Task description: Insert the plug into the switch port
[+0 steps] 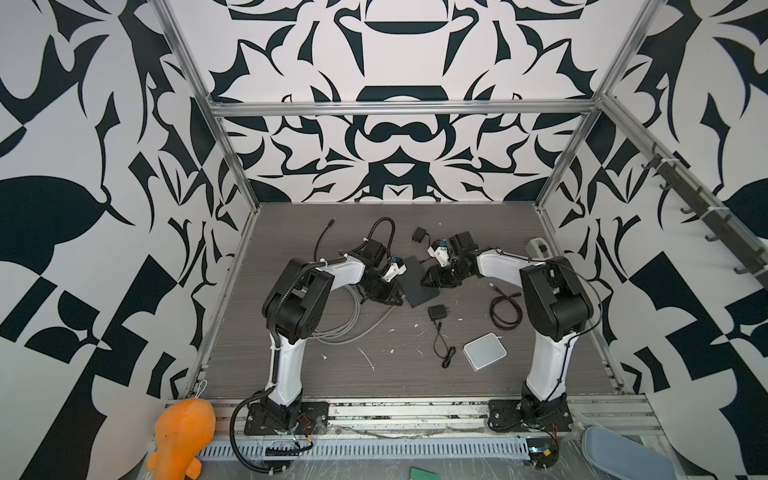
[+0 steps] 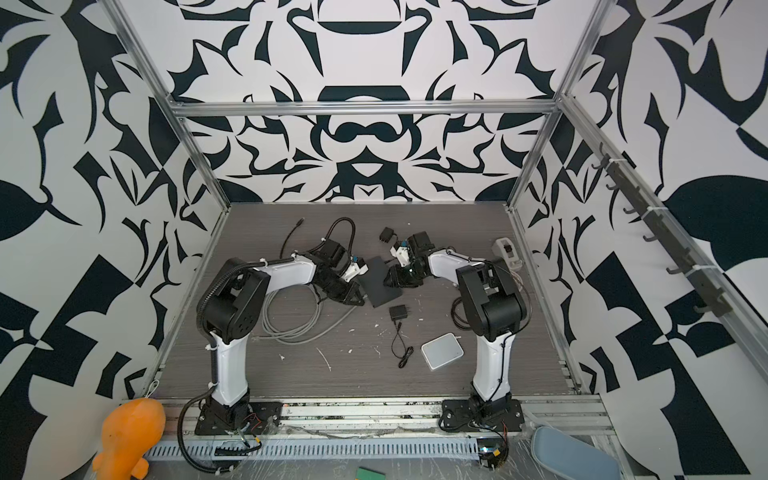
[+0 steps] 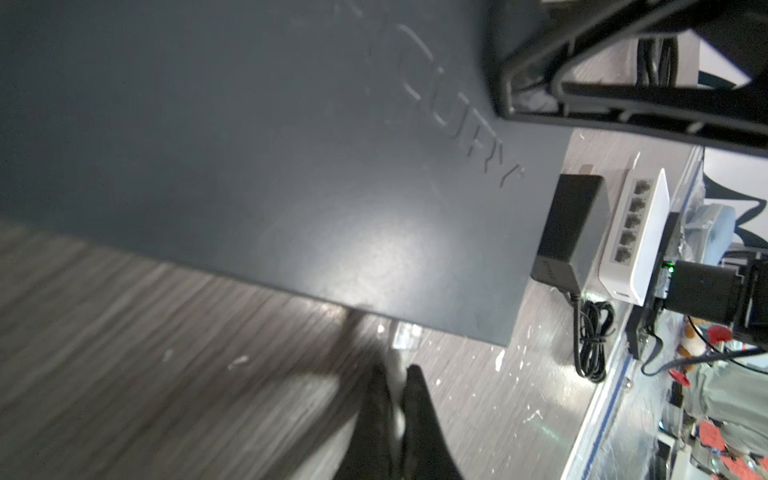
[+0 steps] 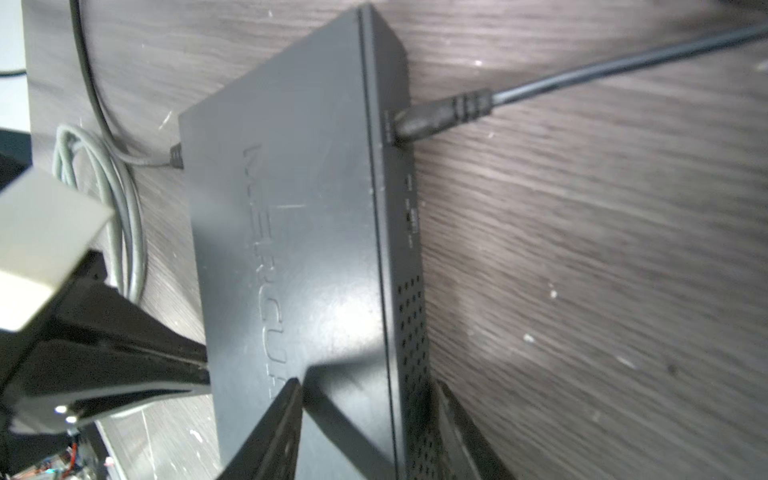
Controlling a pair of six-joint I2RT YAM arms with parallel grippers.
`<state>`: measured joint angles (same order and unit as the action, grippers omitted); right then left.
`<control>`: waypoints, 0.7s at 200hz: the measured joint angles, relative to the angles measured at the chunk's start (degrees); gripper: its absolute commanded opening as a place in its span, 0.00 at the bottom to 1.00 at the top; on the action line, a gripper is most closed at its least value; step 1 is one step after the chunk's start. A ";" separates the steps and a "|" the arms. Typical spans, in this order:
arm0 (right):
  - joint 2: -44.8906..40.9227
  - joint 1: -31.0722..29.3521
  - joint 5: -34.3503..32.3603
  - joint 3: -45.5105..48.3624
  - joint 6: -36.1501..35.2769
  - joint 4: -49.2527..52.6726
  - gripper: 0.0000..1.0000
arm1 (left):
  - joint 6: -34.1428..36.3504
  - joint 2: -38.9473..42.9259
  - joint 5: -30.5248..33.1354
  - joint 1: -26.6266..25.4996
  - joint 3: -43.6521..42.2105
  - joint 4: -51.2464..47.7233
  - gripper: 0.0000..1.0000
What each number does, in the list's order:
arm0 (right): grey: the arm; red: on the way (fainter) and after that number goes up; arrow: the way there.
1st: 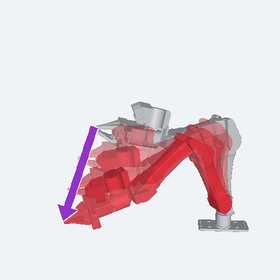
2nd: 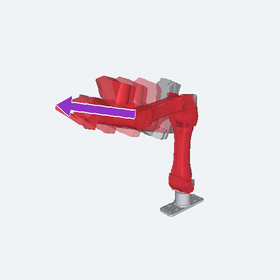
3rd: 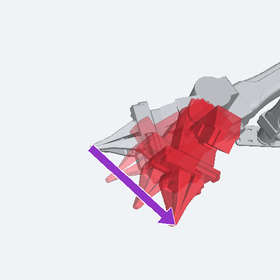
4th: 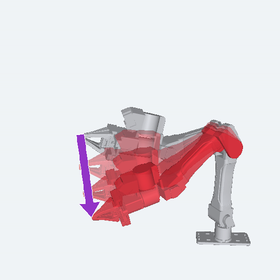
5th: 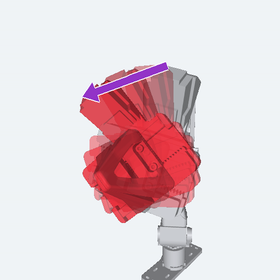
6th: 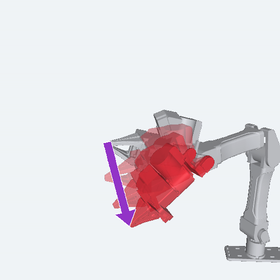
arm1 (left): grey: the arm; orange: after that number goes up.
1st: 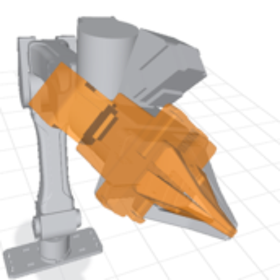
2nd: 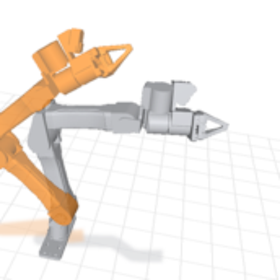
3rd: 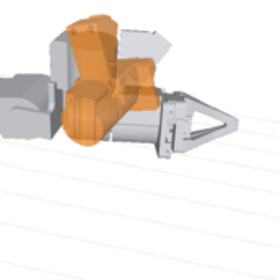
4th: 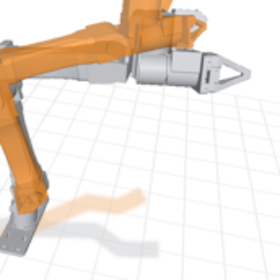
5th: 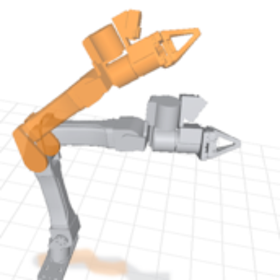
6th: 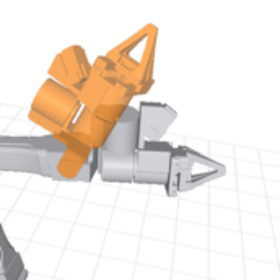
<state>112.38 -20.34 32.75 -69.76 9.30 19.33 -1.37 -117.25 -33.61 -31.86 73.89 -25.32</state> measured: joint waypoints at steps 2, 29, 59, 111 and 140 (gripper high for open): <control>0.13 0.00 0.00 -0.24 -0.31 0.31 0.49 | 0.35 -0.15 -0.13 0.04 0.24 -0.35 0.00; 1.42 -0.22 0.37 -2.95 -3.85 4.00 0.49 | 6.08 -2.38 -2.34 0.76 3.72 -5.55 0.00; 2.86 -1.51 0.57 -5.51 -7.52 7.30 0.47 | 10.88 -3.93 -3.98 1.44 5.88 -11.67 0.00; 3.98 -2.91 1.05 -7.10 -9.53 8.41 0.46 | 10.80 -5.18 -5.09 2.69 7.32 -16.59 0.00; 3.98 -2.97 1.18 -6.99 -9.53 8.20 0.46 | 10.16 -5.68 -5.25 2.78 7.91 -17.16 0.00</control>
<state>116.36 -23.31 33.93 -76.75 -0.23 27.53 8.80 -122.93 -38.85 -29.08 81.80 -42.48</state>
